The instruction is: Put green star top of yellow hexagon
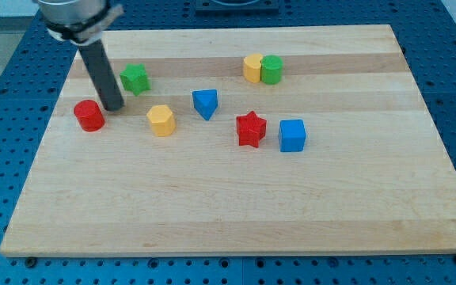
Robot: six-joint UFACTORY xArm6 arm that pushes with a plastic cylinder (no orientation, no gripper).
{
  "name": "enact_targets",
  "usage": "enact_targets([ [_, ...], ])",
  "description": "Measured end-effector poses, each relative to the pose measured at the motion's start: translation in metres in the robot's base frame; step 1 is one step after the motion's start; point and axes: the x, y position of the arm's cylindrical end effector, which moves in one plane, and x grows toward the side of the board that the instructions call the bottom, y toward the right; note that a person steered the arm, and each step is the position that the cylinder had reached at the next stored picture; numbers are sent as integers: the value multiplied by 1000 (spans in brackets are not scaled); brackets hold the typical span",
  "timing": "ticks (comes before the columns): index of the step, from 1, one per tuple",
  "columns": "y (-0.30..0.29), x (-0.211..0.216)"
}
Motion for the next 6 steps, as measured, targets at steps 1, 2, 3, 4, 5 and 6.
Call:
enact_targets([
  [1, -4, -30],
  [2, 12, -56],
  [3, 60, -61],
  [4, 54, -61],
  [5, 9, -47],
  [6, 46, -37],
])
